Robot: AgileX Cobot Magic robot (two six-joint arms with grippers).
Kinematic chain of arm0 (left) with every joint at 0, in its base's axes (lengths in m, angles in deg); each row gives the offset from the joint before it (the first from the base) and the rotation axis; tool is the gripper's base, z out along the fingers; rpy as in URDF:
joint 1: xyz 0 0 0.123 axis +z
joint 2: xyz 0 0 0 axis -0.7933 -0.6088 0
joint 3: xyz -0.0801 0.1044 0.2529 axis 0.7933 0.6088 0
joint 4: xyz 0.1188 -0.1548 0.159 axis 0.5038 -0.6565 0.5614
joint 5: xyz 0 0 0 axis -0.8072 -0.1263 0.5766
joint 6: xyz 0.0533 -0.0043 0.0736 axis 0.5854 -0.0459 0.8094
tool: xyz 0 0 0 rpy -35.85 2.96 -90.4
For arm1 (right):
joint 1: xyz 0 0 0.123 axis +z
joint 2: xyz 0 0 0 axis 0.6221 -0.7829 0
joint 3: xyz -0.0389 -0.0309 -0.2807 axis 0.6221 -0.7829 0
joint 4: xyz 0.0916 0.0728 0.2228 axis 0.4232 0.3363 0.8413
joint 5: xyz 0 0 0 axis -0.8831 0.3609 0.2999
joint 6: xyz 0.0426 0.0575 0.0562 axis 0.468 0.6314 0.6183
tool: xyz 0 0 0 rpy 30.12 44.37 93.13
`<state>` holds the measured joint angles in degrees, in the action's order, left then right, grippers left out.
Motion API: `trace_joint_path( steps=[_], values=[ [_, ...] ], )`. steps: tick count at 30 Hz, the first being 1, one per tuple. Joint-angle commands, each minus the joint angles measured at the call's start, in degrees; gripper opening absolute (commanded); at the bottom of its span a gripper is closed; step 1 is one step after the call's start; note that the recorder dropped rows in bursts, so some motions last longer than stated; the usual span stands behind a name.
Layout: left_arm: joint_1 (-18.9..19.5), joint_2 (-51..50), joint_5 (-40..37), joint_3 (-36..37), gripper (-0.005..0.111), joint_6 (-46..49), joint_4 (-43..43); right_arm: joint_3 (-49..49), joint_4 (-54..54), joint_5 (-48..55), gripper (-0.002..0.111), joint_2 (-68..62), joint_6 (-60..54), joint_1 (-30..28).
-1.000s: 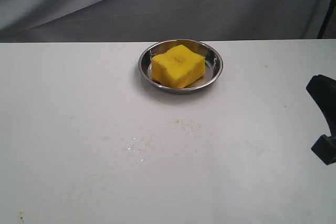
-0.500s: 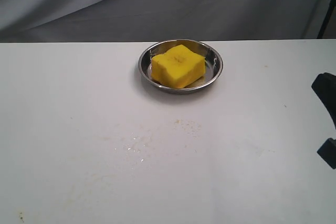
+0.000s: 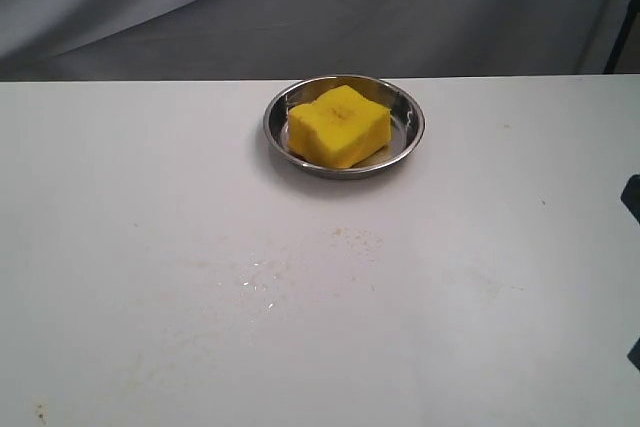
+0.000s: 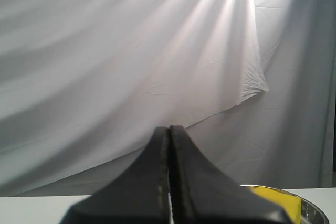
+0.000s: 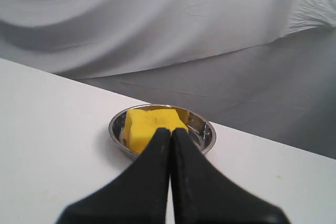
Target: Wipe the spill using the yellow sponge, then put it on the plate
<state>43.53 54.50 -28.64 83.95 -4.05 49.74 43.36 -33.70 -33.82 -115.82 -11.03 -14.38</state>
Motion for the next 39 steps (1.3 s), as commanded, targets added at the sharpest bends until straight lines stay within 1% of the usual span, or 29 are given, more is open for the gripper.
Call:
trace_joint_path(
  steps=[1, 4, 10, 11, 14, 17, 21, 23, 25, 34, 39],
  values=[
    [-0.3, 0.2, 0.4, -0.1, 0.000, -0.1, -0.3, -1.6, 0.0, 1.1, 0.000, 1.6, -1.0, -0.3],
    [-0.3, 0.2, 0.4, -0.1, 0.000, -0.1, -0.3, -3.1, 0.0, 1.1, 0.000, 2.8, -1.2, -0.6],
    [-0.3, 0.2, 0.4, -0.1, 0.000, 0.1, -0.3, -7.9, 2.3, 1.1, 0.000, 6.9, -0.4, -4.6],
    [-0.3, 0.2, 0.4, -0.1, 0.000, 0.1, -0.3, -7.9, 2.3, 4.2, 0.000, 8.0, -0.8, -5.3],
    [-0.3, 0.2, 0.4, -0.1, 0.000, 0.1, -0.3, -7.9, 2.2, 8.0, 0.000, 10.5, -1.1, -7.6],
    [-0.3, 0.2, 0.4, -0.1, 0.000, -0.1, -0.3, -7.9, 2.2, 14.2, 0.000, 14.2, -1.1, -12.3],
    [-0.3, 0.2, 0.4, -0.1, 0.000, -0.1, -0.3, -7.9, 2.0, 19.0, 0.000, 17.7, -1.1, -19.7],
    [-0.3, 0.2, 0.4, -0.1, 0.000, 0.0, -0.3, -7.9, 2.0, 21.9, 0.000, 19.3, -1.1, -22.3],
    [-0.3, 0.2, 0.4, -0.1, 0.000, 0.0, -0.3, -7.9, 2.0, 22.7, 0.000, 20.8, -1.1, -23.3],
    [-0.3, 0.2, 0.4, -0.1, 0.000, -0.1, -0.3, -7.9, 1.7, 26.4, 0.000, 21.2, -1.1, -23.6],
    [-0.3, 0.2, 0.4, -0.1, 0.000, -0.1, -0.3, -7.9, 1.8, 26.6, 0.000, 23.3, -1.1, -27.2]
  ],
)
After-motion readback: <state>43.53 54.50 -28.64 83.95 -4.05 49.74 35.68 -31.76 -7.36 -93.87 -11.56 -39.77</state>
